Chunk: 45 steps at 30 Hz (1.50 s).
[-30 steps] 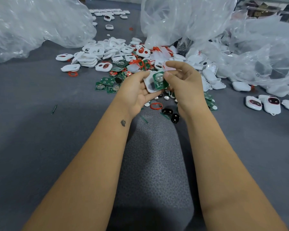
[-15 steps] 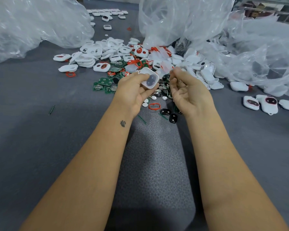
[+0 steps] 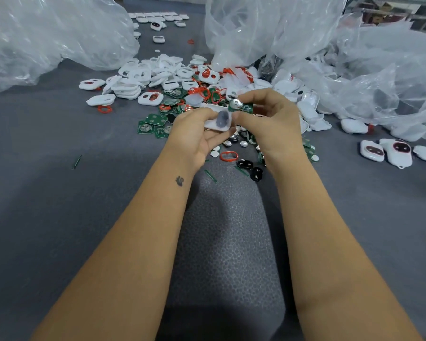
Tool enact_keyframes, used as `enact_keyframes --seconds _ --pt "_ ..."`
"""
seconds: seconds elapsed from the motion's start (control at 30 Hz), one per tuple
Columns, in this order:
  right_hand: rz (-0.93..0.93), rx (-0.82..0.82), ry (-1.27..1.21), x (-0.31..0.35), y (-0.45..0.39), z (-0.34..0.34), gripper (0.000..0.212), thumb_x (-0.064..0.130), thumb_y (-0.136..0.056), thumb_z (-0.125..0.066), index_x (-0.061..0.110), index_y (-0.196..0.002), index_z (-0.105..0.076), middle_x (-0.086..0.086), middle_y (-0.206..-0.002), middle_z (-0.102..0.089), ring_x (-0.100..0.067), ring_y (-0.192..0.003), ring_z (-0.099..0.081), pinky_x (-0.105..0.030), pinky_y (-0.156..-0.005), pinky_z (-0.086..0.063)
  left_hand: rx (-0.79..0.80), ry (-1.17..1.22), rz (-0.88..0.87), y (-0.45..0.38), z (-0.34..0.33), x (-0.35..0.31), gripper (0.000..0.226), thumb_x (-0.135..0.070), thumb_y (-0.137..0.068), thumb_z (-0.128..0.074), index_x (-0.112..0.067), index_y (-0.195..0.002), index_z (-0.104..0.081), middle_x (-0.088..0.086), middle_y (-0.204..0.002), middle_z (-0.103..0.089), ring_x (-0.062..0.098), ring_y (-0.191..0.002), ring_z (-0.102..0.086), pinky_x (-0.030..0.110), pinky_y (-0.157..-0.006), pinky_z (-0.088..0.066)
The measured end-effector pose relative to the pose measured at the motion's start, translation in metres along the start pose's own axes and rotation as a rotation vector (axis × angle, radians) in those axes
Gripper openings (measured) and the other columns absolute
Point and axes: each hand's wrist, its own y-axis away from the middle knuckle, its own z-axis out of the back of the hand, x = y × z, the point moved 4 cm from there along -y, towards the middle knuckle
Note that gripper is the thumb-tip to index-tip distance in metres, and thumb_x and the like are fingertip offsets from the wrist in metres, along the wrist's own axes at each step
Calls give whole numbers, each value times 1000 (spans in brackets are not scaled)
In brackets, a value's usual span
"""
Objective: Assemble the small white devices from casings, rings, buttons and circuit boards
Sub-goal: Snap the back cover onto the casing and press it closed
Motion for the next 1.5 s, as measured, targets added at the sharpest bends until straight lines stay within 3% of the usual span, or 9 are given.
enact_keyframes --seconds 0.27,0.43,0.63,0.8,0.93,1.07,1.3,1.43,1.5 --pt "-29 78 83 -1 3 -9 21 -7 -73 -74 11 -85 -73 -13 -85 -73 -18 -72 -60 -34 -71 -54 51 43 23 1 -2 0 17 1 -96 -46 0 -95 -63 16 -80 -71 25 -70 -72 33 -62 -60" --pt "6 132 168 0 5 -15 30 -10 -75 -70 14 -93 -72 -1 -90 -72 -10 -73 -60 -24 -73 -55 96 135 81 5 -4 0 32 -18 -102 -36 4 -99 -58 20 -80 -69 32 -73 -71 38 -65 -62" --pt "105 144 245 5 7 -18 55 -9 -70 -68 25 -113 -61 13 -96 -68 8 -77 -52 -12 -72 -41 107 157 100 5 -4 0 36 -22 -103 -32 3 -116 -54 22 -108 -60 33 -95 -61 35 -62 -60" --pt "107 114 249 4 8 -18 59 -9 -69 -71 26 -115 -61 15 -94 -68 4 -85 -57 -12 -69 -43 126 186 119 6 -6 1 37 -22 -103 -32 5 -118 -52 24 -103 -62 33 -84 -66 34 -59 -58" --pt "101 103 240 4 8 -17 59 -7 -68 -76 26 -114 -62 6 -100 -70 5 -101 -62 -26 -86 -54 149 192 117 5 -5 1 36 -22 -103 -32 5 -110 -55 23 -97 -65 32 -79 -68 36 -62 -59" --pt "76 102 204 3 8 -17 59 -8 -68 -76 20 -119 -64 4 -103 -70 6 -103 -62 -23 -90 -52 144 203 116 4 -5 2 31 -19 -101 -35 2 -100 -58 19 -87 -67 28 -75 -69 34 -60 -59" --pt "39 118 223 1 10 -18 61 -5 -73 -75 21 -126 -62 8 -111 -68 3 -110 -59 -27 -100 -47 124 151 76 4 -8 2 11 8 -94 -45 4 -96 -55 17 -84 -61 15 -51 -61 24 -50 -54" --pt "50 94 205 2 9 -17 55 0 -79 -71 25 -127 -60 10 -121 -63 1 -115 -55 -20 -101 -45 135 109 43 0 -6 3 12 8 -95 -45 6 -92 -57 17 -80 -67 25 -74 -68 35 -72 -62" --pt "2 13 160 0 5 -13 42 3 -85 -64 24 -122 -61 6 -116 -65 -3 -104 -59 -15 -87 -48 144 114 36 -1 -6 2 14 7 -96 -45 5 -94 -59 18 -81 -71 26 -77 -71 35 -70 -61"
